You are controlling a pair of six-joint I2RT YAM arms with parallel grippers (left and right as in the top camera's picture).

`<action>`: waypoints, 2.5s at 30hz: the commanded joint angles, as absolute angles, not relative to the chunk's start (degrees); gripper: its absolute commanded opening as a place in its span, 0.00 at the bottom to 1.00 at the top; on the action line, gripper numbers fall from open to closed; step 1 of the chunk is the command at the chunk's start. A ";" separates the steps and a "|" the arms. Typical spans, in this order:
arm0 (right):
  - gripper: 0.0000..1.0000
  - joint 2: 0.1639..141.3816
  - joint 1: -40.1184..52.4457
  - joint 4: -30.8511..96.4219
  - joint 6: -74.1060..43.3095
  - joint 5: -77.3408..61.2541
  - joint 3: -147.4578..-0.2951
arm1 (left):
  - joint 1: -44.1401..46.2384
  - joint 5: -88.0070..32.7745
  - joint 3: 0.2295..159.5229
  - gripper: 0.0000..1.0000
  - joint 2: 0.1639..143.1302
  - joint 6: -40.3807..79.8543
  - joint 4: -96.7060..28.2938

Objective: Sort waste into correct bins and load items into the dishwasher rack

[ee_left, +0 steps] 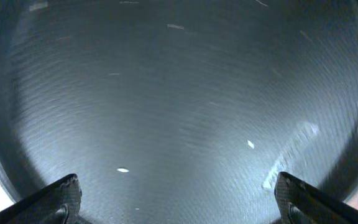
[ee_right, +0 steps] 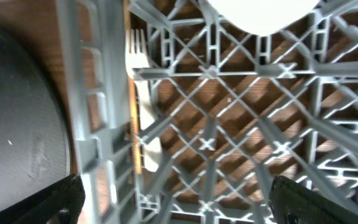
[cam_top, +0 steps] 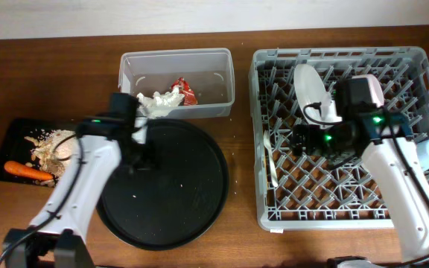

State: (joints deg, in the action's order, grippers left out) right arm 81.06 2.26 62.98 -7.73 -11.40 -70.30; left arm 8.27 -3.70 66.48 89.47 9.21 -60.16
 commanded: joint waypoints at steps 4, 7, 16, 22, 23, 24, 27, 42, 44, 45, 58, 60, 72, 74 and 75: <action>0.98 80.31 -6.52 69.87 -1.89 -12.86 -74.17 | 11.09 -1.08 79.70 0.99 89.41 4.23 -71.83; 0.99 78.87 -6.42 73.89 -1.72 -10.94 -73.91 | 8.64 -1.30 80.12 0.99 86.52 4.23 -76.58; 0.98 27.40 -6.42 55.07 -3.88 -5.78 -50.24 | 6.92 -2.13 49.12 0.99 31.18 6.13 -52.27; 0.98 22.48 -6.42 57.65 -3.86 -5.74 -50.13 | 6.92 -2.15 48.77 0.99 21.61 6.13 -52.75; 0.98 22.48 -6.42 57.65 -3.86 -5.74 -50.13 | 6.92 -2.15 48.77 0.99 21.61 6.13 -52.77; 0.98 22.48 -6.42 57.65 -3.86 -5.74 -50.13 | 6.92 -2.15 48.77 0.99 21.61 6.13 -52.77; 0.98 22.48 -6.42 57.65 -3.86 -5.74 -50.13 | 6.92 -2.15 48.77 0.99 21.61 6.13 -52.75; 0.98 0.21 -0.27 9.54 -3.86 -4.71 -13.06 | 6.92 -2.15 48.77 0.99 21.61 6.13 -52.75; 0.98 0.21 -0.25 -2.92 -3.84 -4.69 -5.17 | 6.92 -2.15 48.77 0.99 21.61 6.15 -52.75; 0.98 0.21 -0.27 -5.61 -3.84 -4.67 -3.62 | 6.92 -2.15 48.77 0.99 21.61 6.15 -52.75; 0.98 0.32 -0.38 4.14 -3.64 -3.81 -0.32 | 6.92 -2.15 48.77 0.99 21.63 6.13 -52.77; 0.98 0.32 -0.38 4.14 -3.64 -3.81 -0.32 | 6.92 -2.15 48.77 0.99 21.61 6.13 -52.77; 0.98 0.32 -0.38 4.14 -3.64 -3.81 -0.32 | 6.92 -2.15 48.77 0.99 21.63 6.13 -52.77; 0.98 0.32 -0.38 4.14 -3.64 -3.81 -0.32 | 6.92 -2.15 48.77 0.99 21.61 6.13 -52.77; 0.98 0.32 -0.38 4.14 -3.64 -3.81 -0.32 | 6.92 -2.15 48.77 0.99 21.61 6.13 -52.75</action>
State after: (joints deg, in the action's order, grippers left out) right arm 0.80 -0.69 3.88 -3.27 -3.92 -0.58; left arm 7.09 -1.74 48.95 21.85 5.61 -52.90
